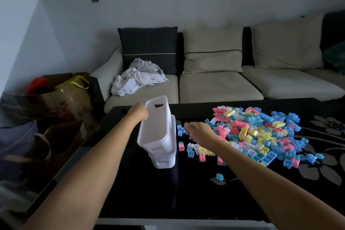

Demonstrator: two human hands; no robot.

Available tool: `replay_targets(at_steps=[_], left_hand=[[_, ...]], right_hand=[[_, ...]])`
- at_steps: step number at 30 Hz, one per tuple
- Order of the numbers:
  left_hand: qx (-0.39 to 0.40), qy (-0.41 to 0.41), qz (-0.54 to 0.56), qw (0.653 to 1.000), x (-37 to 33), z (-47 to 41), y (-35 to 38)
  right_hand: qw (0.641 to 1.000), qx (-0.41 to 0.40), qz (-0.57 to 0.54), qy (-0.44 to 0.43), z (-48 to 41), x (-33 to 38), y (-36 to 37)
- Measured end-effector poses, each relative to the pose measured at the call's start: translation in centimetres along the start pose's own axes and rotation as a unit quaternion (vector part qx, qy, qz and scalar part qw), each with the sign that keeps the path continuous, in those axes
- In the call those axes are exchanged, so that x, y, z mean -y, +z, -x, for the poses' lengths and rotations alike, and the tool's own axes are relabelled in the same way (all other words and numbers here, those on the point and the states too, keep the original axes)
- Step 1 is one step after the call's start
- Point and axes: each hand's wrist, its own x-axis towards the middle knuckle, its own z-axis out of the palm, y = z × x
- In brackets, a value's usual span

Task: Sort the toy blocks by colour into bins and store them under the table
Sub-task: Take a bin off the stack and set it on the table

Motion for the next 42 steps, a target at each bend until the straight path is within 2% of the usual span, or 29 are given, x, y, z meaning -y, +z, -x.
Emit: replay_targets(at_steps=[2,3,5,8,10,13,16,21,28,32,34,36,42], left_hand=[[-0.001,0.002,0.014,1.000,-0.5,0.1,0.3],[-0.002,0.003,0.019,1.000,-0.6,0.0,0.6],[-0.004,0.002,0.022,1.000,-1.0,-0.2,1.2],[-0.010,-0.006,0.029,1.000,-1.1,-0.3,2.2],[-0.011,-0.006,0.040,0.999,-1.0,-0.3,2.9],[-0.003,0.008,0.058,0.998,-0.6,-0.4,4.0],[0.001,0.012,0.086,0.996,0.0,-0.3,4.8],[0.094,0.014,0.062,0.994,0.6,0.6,4.5],[0.162,-0.070,0.211,0.961,3.3,1.6,4.6],[0.145,-0.090,0.336,0.926,3.0,3.4,5.0],[0.146,-0.053,0.323,0.934,2.9,4.3,6.0],[0.146,-0.024,0.259,0.954,3.1,5.1,7.0],[0.071,-0.055,0.133,0.987,5.9,5.8,6.1]], right_hand=[[0.995,0.006,-0.094,0.041,0.0,1.8,0.6],[0.995,0.010,-0.088,0.040,-0.1,2.6,0.8],[0.998,0.007,-0.059,0.025,-0.2,3.6,1.3],[0.997,-0.008,-0.050,0.053,-0.6,4.5,1.5],[0.998,-0.009,0.000,0.068,-1.1,5.1,1.5],[0.993,0.015,0.084,0.081,-1.7,5.8,1.9],[0.986,0.035,0.121,0.107,-2.1,5.7,2.7],[0.982,0.023,0.127,0.138,-2.8,5.8,3.5],[0.984,0.026,0.111,0.140,-3.1,6.0,3.2],[0.994,0.046,-0.006,0.095,-2.5,6.5,1.1],[0.995,0.020,-0.020,0.092,-2.3,6.5,-0.3],[0.992,-0.012,-0.036,0.119,-2.1,6.3,-1.6],[0.992,-0.036,-0.008,0.120,-0.4,5.9,-2.8]])
